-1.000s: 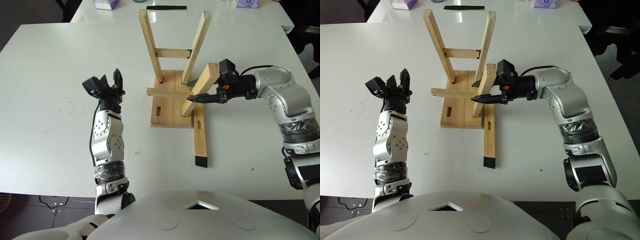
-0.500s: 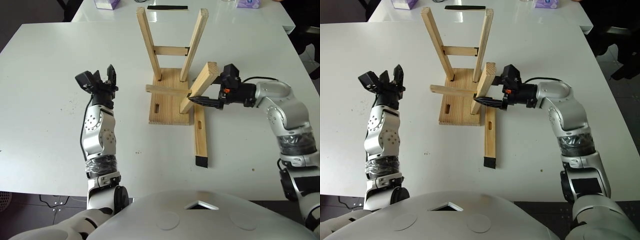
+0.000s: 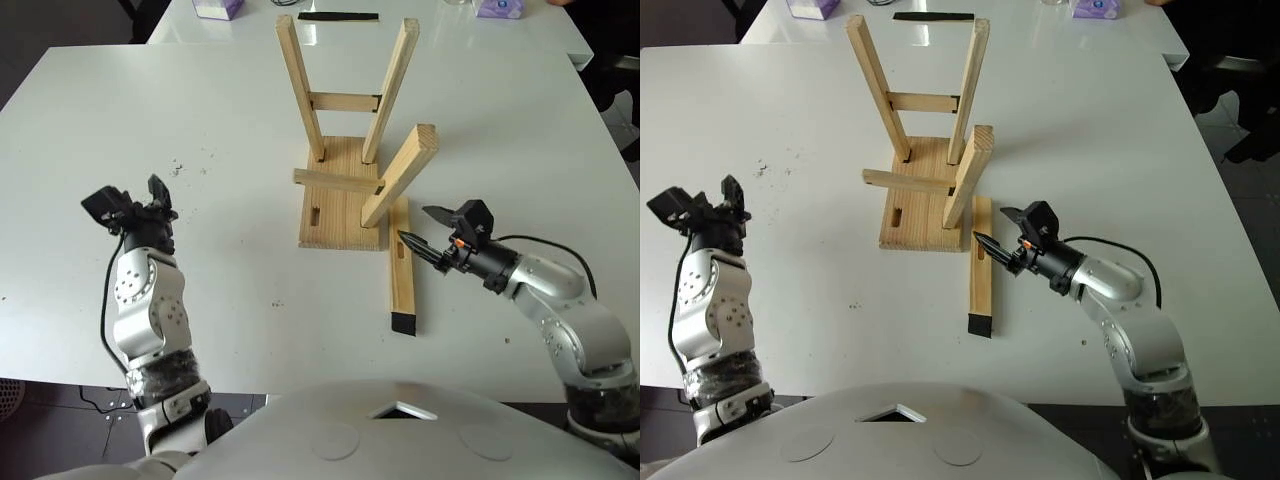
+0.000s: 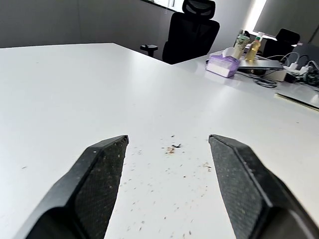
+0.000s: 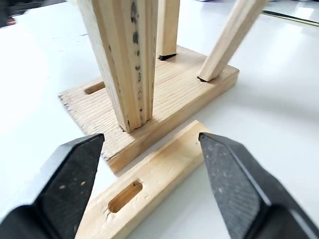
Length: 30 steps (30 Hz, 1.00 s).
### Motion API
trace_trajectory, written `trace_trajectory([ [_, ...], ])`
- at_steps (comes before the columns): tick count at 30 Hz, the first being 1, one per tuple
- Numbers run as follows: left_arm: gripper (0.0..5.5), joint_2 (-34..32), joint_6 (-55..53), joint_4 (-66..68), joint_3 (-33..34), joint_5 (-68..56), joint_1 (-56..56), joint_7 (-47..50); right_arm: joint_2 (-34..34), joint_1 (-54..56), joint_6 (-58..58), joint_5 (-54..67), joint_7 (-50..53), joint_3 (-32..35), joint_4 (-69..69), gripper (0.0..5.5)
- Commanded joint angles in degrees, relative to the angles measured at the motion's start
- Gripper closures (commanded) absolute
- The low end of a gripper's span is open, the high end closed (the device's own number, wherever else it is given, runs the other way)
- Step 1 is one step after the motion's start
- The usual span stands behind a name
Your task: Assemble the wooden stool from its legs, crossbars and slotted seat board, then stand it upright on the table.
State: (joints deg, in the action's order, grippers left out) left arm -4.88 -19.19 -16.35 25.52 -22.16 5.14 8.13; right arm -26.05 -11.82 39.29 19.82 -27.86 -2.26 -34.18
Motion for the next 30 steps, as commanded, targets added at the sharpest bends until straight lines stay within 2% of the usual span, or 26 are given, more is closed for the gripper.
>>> trace_trajectory([
  [1,2.50,7.1,-0.9,-11.7,0.8,-0.8,10.0,4.7,0.5,-0.8,9.7,0.8,5.4,0.2,-7.2,1.99],
  [4,2.50,12.6,1.2,-17.1,3.0,-1.2,15.2,8.7,-3.0,-1.2,16.4,3.4,4.0,-0.5,-12.8,1.99],
  [8,2.50,16.6,3.6,-20.8,1.2,-1.8,17.5,12.0,-6.7,0.2,19.8,5.2,1.0,-1.3,-11.7,1.99],
  [16,2.50,15.7,7.3,-19.0,-0.8,-3.6,20.4,13.5,-11.5,3.3,13.9,-1.0,-1.0,-11.8,-7.7,1.99],
  [21,2.50,15.0,8.4,-17.8,-2.4,-3.6,20.1,14.0,-13.0,3.6,8.5,-5.7,-1.4,-15.5,-4.0,1.99],
  [30,2.50,12.8,9.1,-15.2,-2.5,-3.9,18.1,14.8,-14.7,2.8,-2.1,-10.7,-2.4,-13.8,2.3,1.99],
])
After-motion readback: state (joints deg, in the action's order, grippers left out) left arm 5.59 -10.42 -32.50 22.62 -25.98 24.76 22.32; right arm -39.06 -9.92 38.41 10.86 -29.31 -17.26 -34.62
